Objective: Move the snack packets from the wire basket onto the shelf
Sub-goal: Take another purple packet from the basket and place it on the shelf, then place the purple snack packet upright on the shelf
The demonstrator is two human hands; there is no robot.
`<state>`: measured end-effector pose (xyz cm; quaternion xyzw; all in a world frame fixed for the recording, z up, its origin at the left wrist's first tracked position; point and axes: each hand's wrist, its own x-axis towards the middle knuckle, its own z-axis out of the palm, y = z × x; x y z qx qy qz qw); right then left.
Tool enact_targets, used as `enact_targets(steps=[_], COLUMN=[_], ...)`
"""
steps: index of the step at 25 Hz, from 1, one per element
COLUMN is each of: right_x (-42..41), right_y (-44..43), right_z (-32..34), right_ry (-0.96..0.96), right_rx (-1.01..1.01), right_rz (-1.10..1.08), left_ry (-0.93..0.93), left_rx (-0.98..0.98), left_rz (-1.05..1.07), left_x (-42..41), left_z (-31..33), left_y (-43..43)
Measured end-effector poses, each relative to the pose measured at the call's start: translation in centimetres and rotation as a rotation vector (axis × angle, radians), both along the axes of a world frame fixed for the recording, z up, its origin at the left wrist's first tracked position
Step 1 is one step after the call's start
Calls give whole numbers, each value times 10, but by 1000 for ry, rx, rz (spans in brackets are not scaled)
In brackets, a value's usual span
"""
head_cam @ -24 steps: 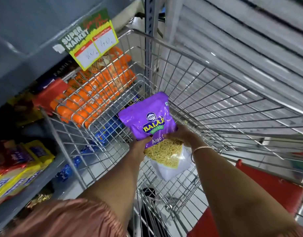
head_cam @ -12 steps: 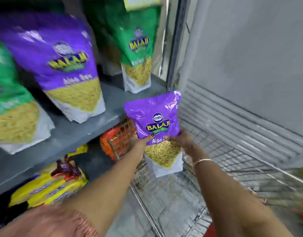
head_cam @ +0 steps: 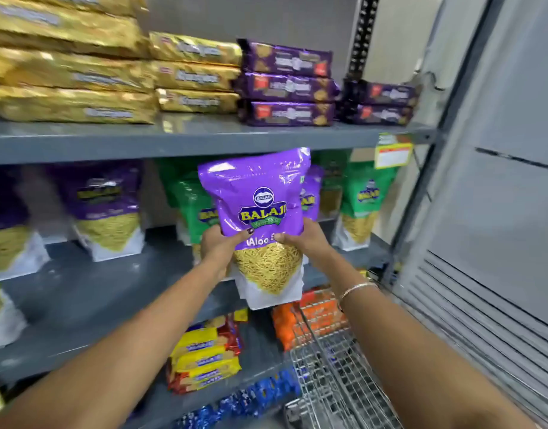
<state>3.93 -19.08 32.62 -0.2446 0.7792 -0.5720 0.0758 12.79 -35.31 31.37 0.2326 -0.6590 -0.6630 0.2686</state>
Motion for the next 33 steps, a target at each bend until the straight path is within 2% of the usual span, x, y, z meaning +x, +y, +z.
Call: enact_targets(steps=[4,7,15,19,22,28,30,33], right_x=[45,70,84,81,74,75,75,80], right_y=[-90,-145,-247,-261,-259,-250,-252,-263], right_z=[3,-14,-47,-63,-80,-105,-110,-114], right_ry=[-54,-93,-63,-99,-213,-302,-317,-335], right_rx=[-113,-160,-120,-119,-151,-46,-45,-58], right_rz=[154,191,276,295,352,506,525,540], left_ry=[-21,-53,-78,-90,-113,-314,-365,-331], left_rx=[-89,-125,-122,-101,-46,117,64,29], left_rz=[112,164,223,217,191,-8,-20,50], left_x=[59,93,131,125,125,138,140,146], left_z=[12,9,-21,-37,-53,-87,-95,-104], left_y=[-84,-132,-212,-224,-225,-222,-219,-230])
